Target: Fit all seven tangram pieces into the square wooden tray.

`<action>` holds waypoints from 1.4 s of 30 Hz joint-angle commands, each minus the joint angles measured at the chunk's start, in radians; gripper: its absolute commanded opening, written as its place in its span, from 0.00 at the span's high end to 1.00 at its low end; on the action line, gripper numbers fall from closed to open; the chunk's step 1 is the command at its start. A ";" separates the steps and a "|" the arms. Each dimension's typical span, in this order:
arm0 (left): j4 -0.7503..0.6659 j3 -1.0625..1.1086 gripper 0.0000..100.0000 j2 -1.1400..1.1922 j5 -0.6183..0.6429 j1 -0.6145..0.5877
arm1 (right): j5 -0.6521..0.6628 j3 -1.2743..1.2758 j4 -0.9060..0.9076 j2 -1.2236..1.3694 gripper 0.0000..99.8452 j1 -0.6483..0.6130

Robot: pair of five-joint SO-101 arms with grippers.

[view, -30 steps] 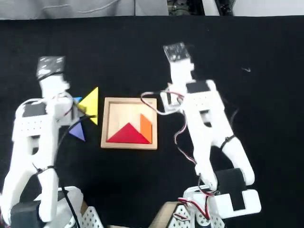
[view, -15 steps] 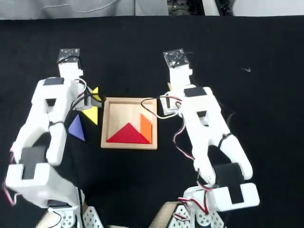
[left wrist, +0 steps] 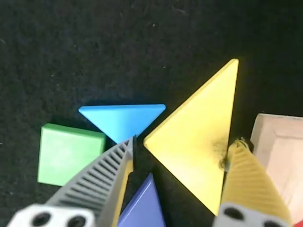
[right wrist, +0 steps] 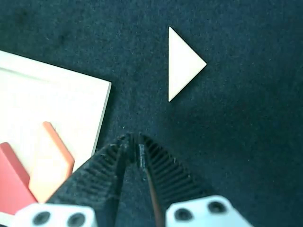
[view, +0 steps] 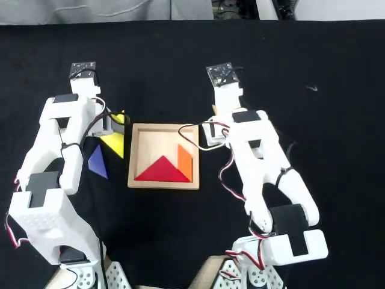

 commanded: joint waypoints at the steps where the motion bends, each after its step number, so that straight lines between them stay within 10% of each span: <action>1: -0.011 -0.065 0.69 -0.005 0.008 -0.013 | 0.012 -0.005 -0.017 0.004 0.99 0.008; 42: 0.275 -0.369 0.69 0.233 -0.011 0.008 | 0.014 -0.001 -0.017 0.004 0.99 -0.005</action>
